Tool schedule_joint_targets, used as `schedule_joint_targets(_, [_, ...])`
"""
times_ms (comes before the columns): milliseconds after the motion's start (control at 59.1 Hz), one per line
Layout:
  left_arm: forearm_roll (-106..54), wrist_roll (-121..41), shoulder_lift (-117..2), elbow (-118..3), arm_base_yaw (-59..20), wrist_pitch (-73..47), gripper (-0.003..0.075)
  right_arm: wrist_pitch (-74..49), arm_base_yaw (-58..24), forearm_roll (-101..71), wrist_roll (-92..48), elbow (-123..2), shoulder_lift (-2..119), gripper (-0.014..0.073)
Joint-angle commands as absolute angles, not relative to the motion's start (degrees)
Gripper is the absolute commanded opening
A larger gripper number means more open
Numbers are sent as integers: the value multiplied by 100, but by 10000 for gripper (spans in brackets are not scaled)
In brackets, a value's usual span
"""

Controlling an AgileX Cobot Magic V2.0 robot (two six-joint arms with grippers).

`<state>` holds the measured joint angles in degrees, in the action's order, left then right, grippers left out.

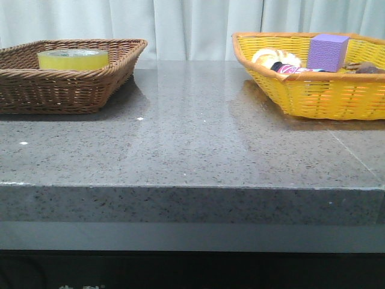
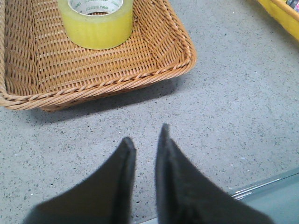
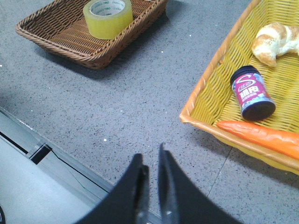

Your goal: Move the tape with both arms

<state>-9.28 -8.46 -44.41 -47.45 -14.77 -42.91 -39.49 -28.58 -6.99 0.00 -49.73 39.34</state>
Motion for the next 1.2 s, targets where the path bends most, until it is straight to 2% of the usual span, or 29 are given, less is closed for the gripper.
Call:
schedule_joint_targets(0, [-1035,-836,-4411,-4902,-1468,-3863,-20,-3603,-2833,-655,-49,-5107,3957,-76])
schedule_joint_targets(626, [-1035,-836,-4387,-4867,-1494,-3857,-20,-3603,-2833,-650,-49,-5107,3957,-69])
schedule_joint_targets(728, [-1035,-836,-3978,-4734,-1400,-3842,-20,-3602,-2833,-650,-49,-5107,3957,-69])
schedule_joint_targets(998, [-1036,-836,-2191,-3567,-433,-3227,-20,-3608,-2833,-650,-49,-5107,3957,-69])
schedule_joint_targets(1184, [-1101,-760,-1451,-2688,-283,-2829,-20,-3608,-2833,-650,-49,-5107,3957,-69])
